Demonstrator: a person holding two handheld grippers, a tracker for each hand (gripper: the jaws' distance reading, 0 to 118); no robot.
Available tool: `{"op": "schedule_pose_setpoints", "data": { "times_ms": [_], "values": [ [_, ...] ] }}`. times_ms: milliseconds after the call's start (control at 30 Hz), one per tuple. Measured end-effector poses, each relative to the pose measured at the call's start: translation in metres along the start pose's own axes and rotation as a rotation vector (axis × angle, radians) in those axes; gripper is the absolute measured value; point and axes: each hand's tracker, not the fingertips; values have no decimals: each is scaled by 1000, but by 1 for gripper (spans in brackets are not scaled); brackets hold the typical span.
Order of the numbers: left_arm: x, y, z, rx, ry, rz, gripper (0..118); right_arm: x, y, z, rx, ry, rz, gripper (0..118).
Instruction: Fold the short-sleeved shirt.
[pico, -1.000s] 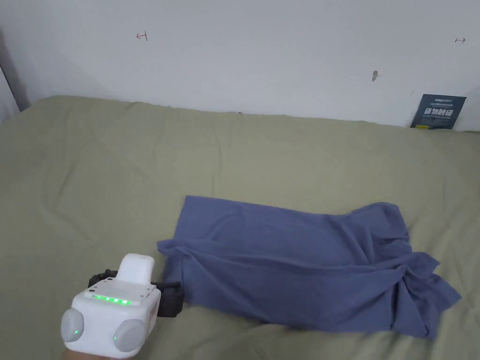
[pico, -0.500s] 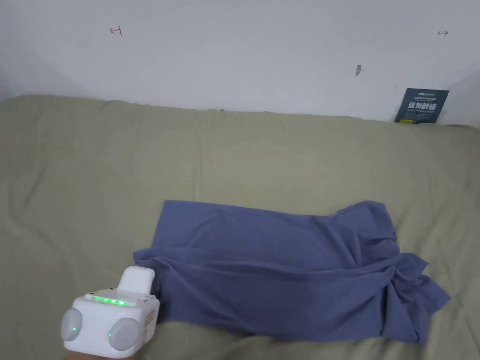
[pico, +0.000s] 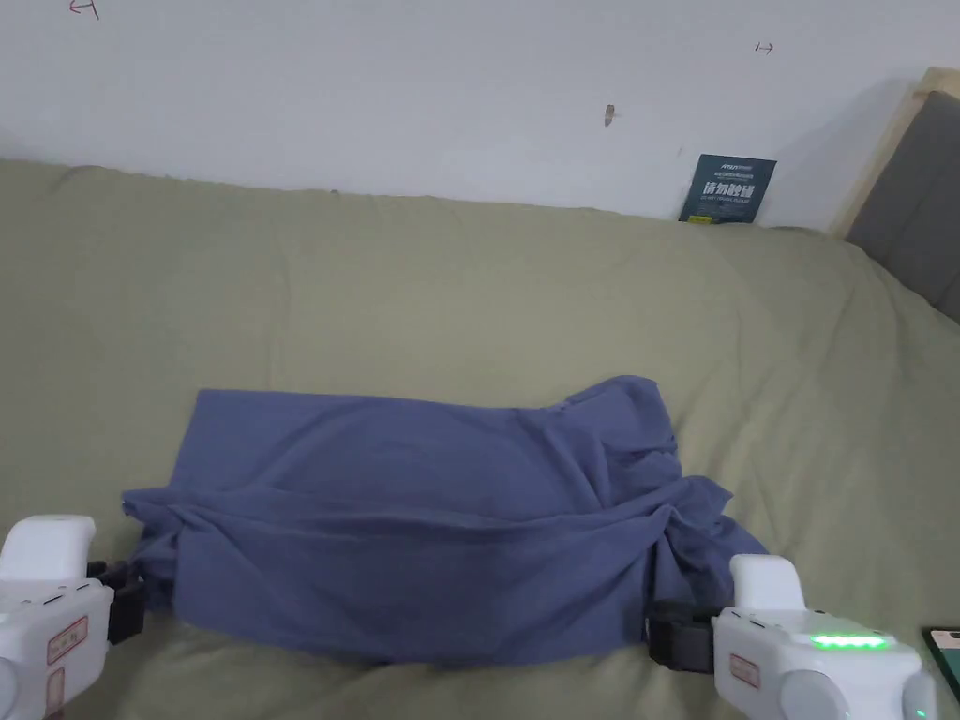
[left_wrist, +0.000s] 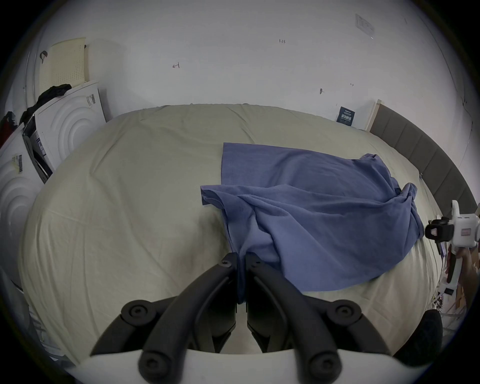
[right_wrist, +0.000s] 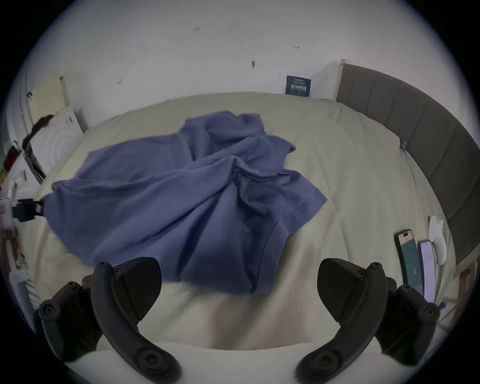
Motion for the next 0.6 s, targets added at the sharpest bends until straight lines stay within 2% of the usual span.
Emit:
{"op": "schedule_pose_setpoints", "data": {
  "times_ms": [33,67,100,133,167,200,233,333,433,600],
  "values": [
    [0,0,0,-1,1,5,1,0,4,-5,-16,-17,2,118],
    [0,0,-1,-5,3,9,1,2,6,-13,-57,34,-23,114],
    [-8,-3,-7,-9,3,9,1,4,8,-19,-109,57,-56,92],
    [-10,-4,-10,-19,7,3,1,4,9,-18,-141,61,-62,23],
    [-10,-5,-12,-30,15,-7,1,-1,9,-13,-91,111,-60,12],
    [-11,-7,-14,-36,21,-6,1,-5,10,-8,-78,53,-8,11],
    [-13,-7,-13,-40,17,3,1,-6,11,-5,-85,69,17,10],
    [-15,-6,-4,-37,-2,38,1,3,16,21,-58,146,-58,10],
    [-10,2,18,-34,-21,41,1,18,27,58,-50,212,-87,10],
    [-15,1,58,-11,-66,86,1,31,29,112,-33,252,-36,10]
  ]
}}
